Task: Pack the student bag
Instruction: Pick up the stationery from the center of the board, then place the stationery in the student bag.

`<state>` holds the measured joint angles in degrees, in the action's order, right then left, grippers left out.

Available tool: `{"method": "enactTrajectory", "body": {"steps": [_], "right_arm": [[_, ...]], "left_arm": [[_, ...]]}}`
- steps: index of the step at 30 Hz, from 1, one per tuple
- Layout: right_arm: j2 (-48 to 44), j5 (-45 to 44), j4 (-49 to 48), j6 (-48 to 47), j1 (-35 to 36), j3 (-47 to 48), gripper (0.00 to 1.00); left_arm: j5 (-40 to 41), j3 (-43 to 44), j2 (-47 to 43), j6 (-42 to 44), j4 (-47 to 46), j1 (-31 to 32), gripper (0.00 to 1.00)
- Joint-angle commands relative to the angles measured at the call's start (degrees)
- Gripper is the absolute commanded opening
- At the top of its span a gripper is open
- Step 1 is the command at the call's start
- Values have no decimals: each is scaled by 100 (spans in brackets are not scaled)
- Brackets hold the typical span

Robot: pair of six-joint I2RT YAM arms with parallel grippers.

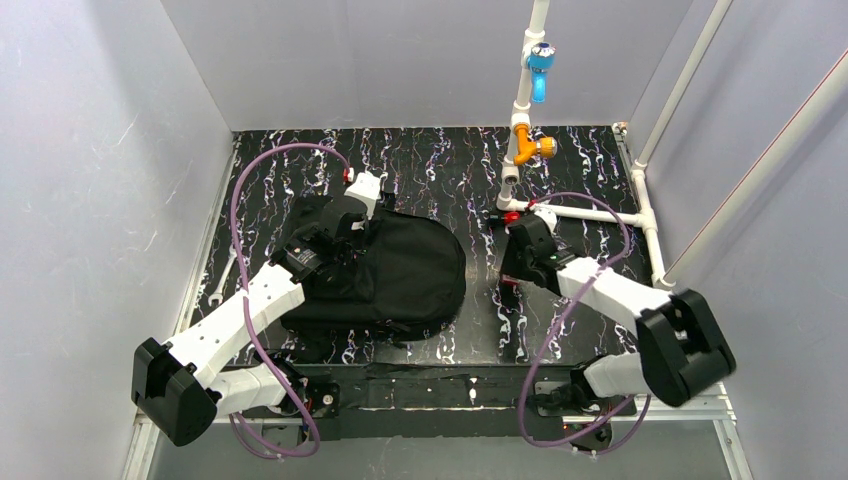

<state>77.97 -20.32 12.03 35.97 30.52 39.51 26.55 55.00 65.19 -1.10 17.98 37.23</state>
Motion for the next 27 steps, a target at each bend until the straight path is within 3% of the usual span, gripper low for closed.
{"method": "enactTrajectory", "body": {"steps": [1,5,7,11,16,20,24,27], "right_arm": [[-874,2022,-1433,-92,194,-15,36],[-570,3330,-2349,530,746,293,37],[-138,3313,-2725,679,1197,609,37],[1229,3735,-3311,672,1955,1808,39],[3007,4611,-3972,692,2279,3449,44],[3510,4741,-5214,1364,2230,3536,55],[3960,4927,-5545,1722,2230,3789,55],[4007,4555,-5954,2019,2153,3475,55]], "left_arm": [[-107,192,-243,-82,-449,69,0],[-199,197,-265,-125,-453,73,0],[-190,187,-294,-127,-461,67,0],[-86,153,-342,-89,-486,73,0],[-35,59,-479,-53,-584,73,0],[-82,8,-567,-56,-650,73,0],[-173,52,-543,-87,-631,69,0],[-202,63,-555,-92,-619,67,0]]}}
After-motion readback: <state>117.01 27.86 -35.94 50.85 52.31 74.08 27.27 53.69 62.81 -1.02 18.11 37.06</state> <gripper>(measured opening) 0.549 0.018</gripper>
